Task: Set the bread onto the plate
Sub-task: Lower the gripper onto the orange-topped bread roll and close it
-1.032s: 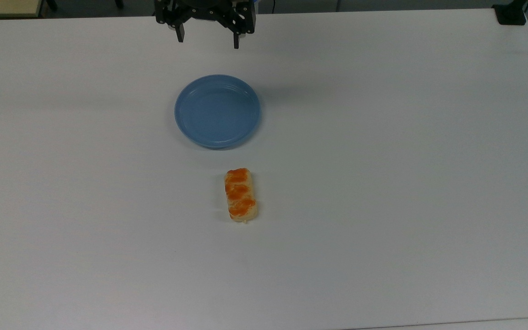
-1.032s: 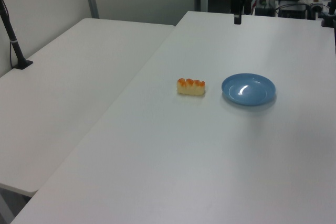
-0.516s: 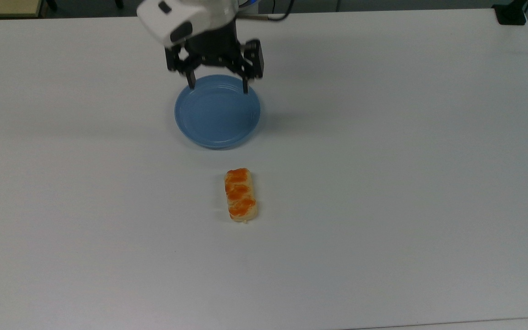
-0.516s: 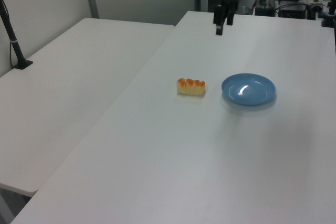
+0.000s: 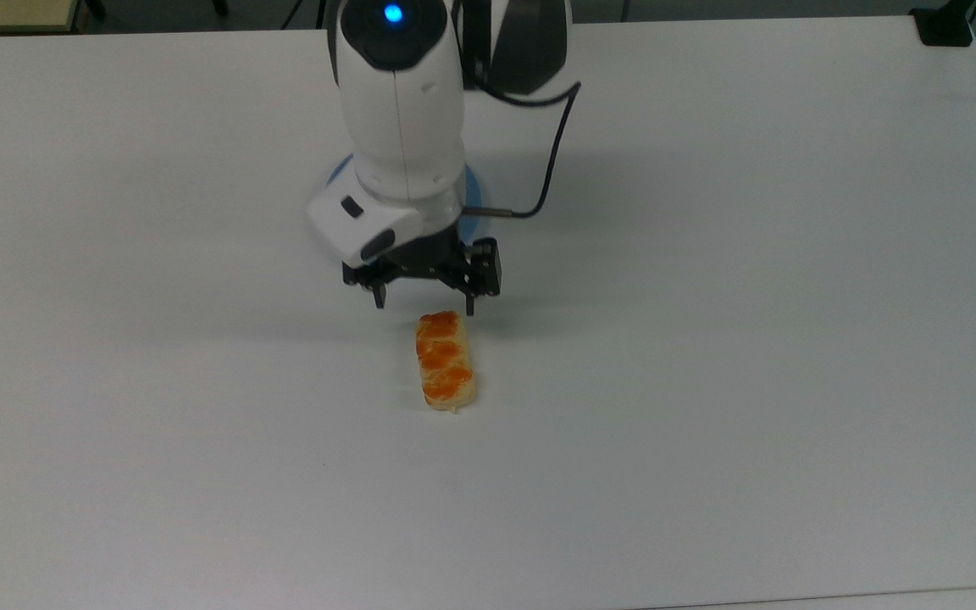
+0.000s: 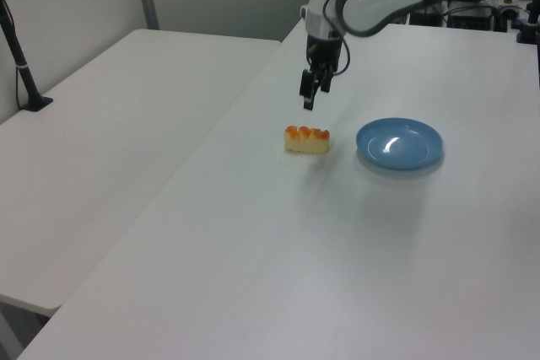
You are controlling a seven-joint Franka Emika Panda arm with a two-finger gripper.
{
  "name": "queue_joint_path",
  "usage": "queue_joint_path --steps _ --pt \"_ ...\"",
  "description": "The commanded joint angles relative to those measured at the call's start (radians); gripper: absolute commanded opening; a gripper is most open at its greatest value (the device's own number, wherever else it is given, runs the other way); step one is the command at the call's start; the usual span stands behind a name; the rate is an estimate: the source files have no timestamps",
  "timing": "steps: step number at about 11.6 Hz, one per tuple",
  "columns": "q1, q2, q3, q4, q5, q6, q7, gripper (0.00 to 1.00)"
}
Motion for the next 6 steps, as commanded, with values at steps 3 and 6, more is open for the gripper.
queue_joint_path --steps 3,6 --pt "0.049 0.168 -0.007 0.019 -0.050 0.162 -0.017 1.00" --pt "0.064 0.168 -0.007 0.013 -0.053 0.179 -0.013 0.53"
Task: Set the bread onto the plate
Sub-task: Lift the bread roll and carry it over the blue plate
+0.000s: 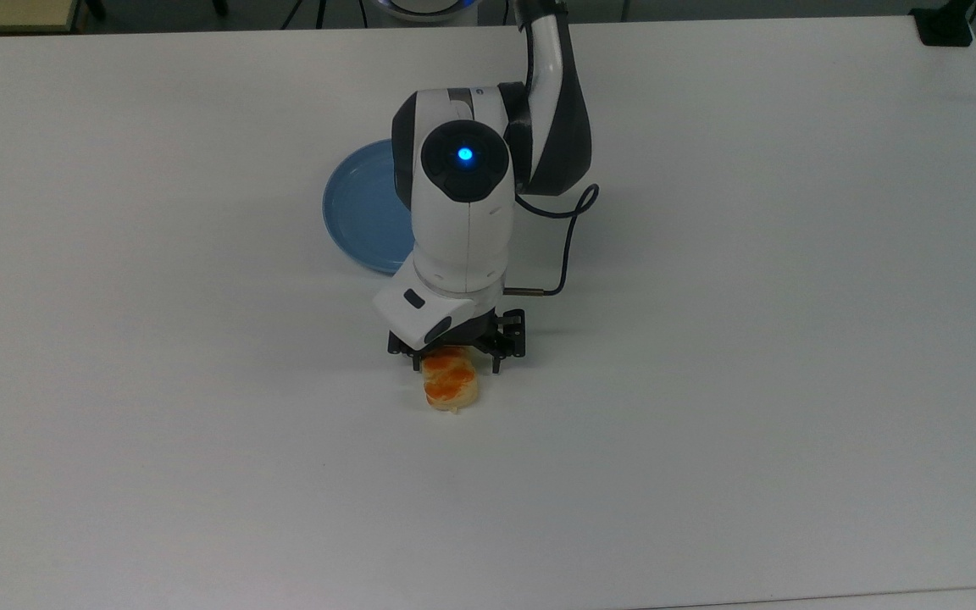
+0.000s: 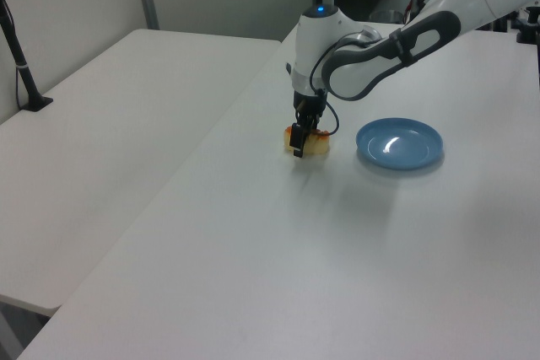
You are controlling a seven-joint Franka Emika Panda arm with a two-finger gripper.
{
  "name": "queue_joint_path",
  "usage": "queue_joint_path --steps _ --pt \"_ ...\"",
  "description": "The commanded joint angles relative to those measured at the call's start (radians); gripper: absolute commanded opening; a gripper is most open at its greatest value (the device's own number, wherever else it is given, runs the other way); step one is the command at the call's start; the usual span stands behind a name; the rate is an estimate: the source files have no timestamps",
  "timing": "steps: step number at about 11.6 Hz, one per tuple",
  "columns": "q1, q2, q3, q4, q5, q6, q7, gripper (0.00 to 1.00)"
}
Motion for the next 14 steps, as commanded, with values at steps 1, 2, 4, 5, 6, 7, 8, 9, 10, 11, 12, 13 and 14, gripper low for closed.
queue_joint_path --steps 1,2,4,5,6,7,8,9,10,11,12,13,14 --pt "0.023 -0.032 -0.007 0.003 -0.006 -0.002 -0.006 0.39" --pt "0.020 -0.091 -0.006 -0.044 -0.004 -0.011 -0.007 0.39" --pt "0.017 -0.249 -0.006 -0.225 -0.004 -0.017 -0.030 0.39" --pt "0.015 -0.313 -0.012 -0.288 -0.004 -0.040 -0.046 0.39" --pt "0.012 -0.381 -0.014 -0.360 -0.004 -0.082 -0.093 0.39" --pt "0.003 -0.454 -0.018 -0.437 -0.004 -0.112 -0.139 0.40" --pt "0.004 -0.519 -0.036 -0.501 -0.004 -0.168 -0.164 0.40" --pt "0.001 -0.533 -0.044 -0.537 -0.004 -0.198 -0.178 0.41" --pt "0.000 -0.541 -0.049 -0.577 -0.006 -0.198 -0.190 0.43" --pt "-0.002 -0.543 -0.050 -0.601 -0.009 -0.198 -0.199 0.47" --pt "-0.009 -0.541 -0.055 -0.614 -0.009 -0.198 -0.207 0.52" --pt "-0.009 -0.534 -0.058 -0.612 -0.009 -0.193 -0.207 0.73" --pt "-0.011 -0.529 -0.060 -0.612 -0.009 -0.187 -0.196 1.00"
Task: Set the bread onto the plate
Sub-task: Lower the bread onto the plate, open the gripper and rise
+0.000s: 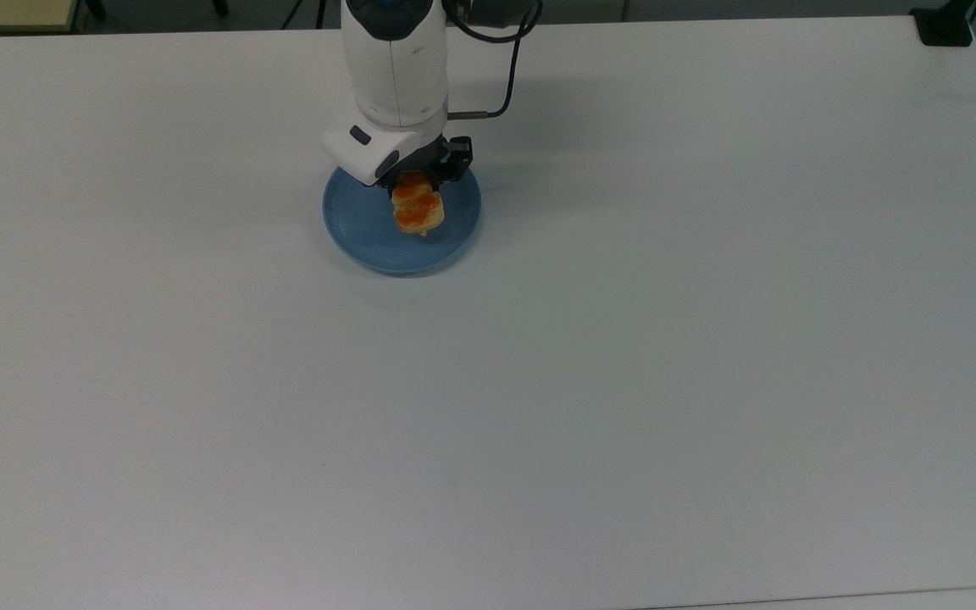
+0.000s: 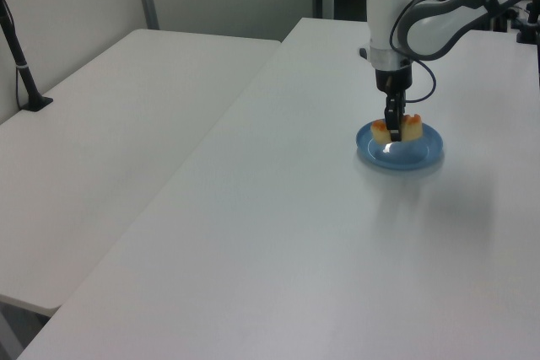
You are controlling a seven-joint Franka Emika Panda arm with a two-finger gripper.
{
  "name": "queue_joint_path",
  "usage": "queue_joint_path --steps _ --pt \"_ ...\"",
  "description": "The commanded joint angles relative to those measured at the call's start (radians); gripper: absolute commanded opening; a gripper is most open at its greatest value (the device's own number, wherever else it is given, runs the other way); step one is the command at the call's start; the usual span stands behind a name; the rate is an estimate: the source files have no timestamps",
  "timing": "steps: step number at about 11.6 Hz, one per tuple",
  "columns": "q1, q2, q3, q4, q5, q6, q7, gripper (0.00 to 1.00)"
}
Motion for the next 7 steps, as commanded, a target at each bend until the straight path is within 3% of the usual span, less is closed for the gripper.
queue_joint_path --steps 1,4,5,7 --pt "-0.003 -0.018 -0.015 -0.027 -0.008 0.016 -0.015 1.00" --pt "-0.003 -0.048 -0.015 0.012 -0.008 -0.030 0.007 1.00" --pt "-0.003 -0.064 -0.015 0.080 -0.008 -0.118 0.046 1.00" --pt "-0.041 -0.066 -0.006 0.311 0.007 -0.379 0.067 1.00"
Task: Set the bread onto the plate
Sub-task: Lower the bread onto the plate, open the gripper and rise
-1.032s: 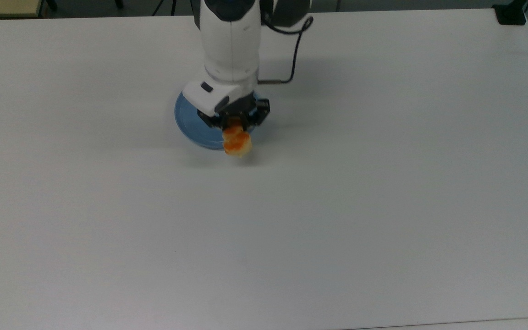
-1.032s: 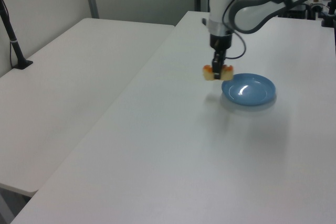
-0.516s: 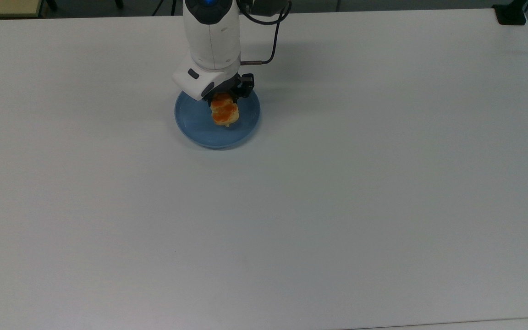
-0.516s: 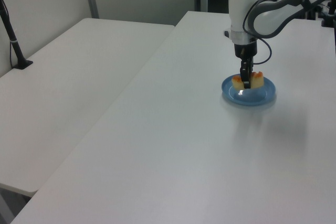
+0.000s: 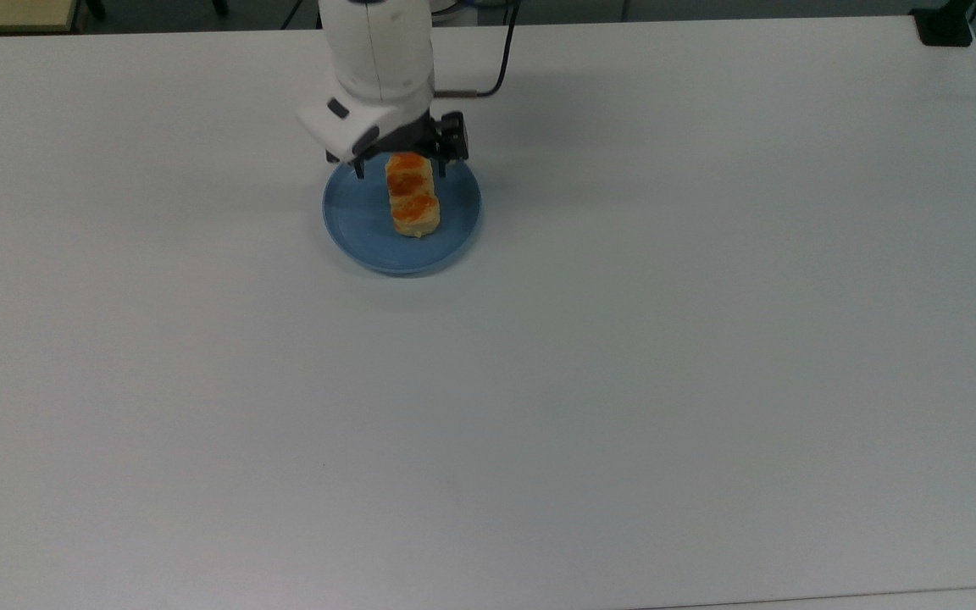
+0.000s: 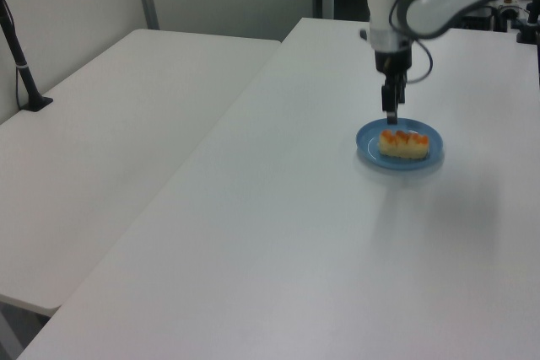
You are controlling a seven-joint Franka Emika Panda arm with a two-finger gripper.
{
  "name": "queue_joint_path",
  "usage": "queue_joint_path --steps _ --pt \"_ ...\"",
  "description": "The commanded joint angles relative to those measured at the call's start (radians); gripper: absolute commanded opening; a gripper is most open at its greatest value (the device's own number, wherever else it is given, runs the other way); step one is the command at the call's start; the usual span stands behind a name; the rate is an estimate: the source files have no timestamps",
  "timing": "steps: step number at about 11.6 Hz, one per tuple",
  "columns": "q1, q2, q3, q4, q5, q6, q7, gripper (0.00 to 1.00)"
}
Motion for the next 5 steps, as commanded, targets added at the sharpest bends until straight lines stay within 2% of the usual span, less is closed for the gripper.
queue_joint_path --steps 1,2,3,5 --pt "-0.035 -0.036 0.006 0.290 0.006 -0.323 0.050 1.00" --pt "-0.037 -0.044 0.006 0.335 0.006 -0.333 0.114 1.00" --pt "-0.033 -0.050 0.006 0.340 -0.003 -0.331 0.177 1.00" --pt "-0.036 -0.067 0.009 0.338 -0.005 -0.333 0.184 1.00"
